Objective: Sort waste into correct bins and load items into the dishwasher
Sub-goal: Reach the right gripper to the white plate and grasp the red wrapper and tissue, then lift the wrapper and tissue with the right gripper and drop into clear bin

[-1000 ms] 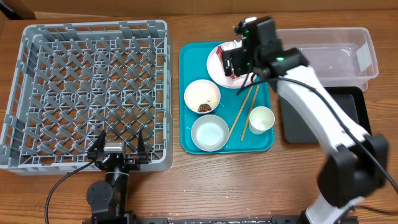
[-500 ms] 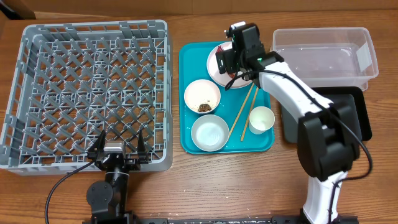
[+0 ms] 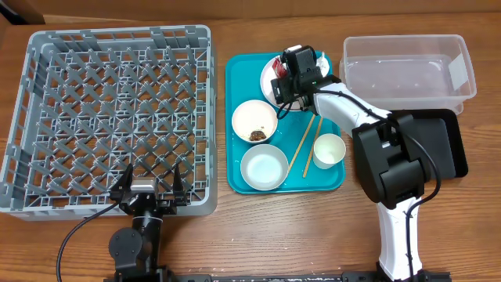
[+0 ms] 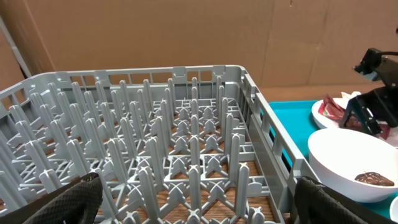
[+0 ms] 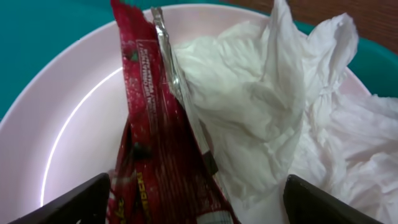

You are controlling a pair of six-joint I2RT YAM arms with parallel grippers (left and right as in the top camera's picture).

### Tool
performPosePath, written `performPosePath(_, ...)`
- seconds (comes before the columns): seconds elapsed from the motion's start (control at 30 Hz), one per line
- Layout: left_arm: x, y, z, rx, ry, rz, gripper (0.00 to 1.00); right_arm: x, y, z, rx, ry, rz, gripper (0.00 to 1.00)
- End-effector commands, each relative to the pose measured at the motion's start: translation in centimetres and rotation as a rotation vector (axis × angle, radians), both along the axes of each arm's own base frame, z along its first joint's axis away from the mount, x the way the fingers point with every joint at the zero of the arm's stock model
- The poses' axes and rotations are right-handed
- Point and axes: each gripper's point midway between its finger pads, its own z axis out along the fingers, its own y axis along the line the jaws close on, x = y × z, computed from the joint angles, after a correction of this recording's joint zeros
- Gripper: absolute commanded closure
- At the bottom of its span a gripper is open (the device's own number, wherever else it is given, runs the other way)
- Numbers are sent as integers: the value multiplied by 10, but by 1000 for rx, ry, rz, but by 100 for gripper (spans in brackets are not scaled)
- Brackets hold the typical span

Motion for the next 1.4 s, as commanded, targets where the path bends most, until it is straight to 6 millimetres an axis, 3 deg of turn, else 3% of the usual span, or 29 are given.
performPosePath(0.0, 0, 2, 0, -9, -4, 9, 0, 1, -3, -11, -23, 16, -5, 25)
performPosePath(0.2, 0, 2, 0, -9, -4, 9, 0, -6, -4, -15, -34, 46, -2, 95)
performPosePath(0.33, 0, 2, 0, -9, -4, 9, 0, -5, 0, -7, -29, 32, 3, 96)
performPosePath(0.43, 0, 2, 0, -9, -4, 9, 0, -3, 3, 19, 0, -5, -11, 96)
performPosePath(0.6, 0, 2, 0, -9, -4, 9, 0, -6, 8, 96, 98, -97, -25, 96)
performPosePath(0.73, 0, 2, 0, -9, -4, 9, 0, -20, 9, 167, 177, -173, -10, 96)
performPosePath(0.87, 0, 2, 0, -9, -4, 9, 0, -38, -1, 226, 217, -251, -25, 96)
performPosePath(0.93, 0, 2, 0, -9, -4, 9, 0, -43, -16, 244, 236, -272, -93, 96)
performPosePath(1.07, 0, 2, 0, -9, -4, 9, 0, -44, -62, 253, 245, -274, -257, 96)
performPosePath(1.37, 0, 2, 0, -9, -4, 9, 0, -36, -175, 218, 277, -179, -606, 96)
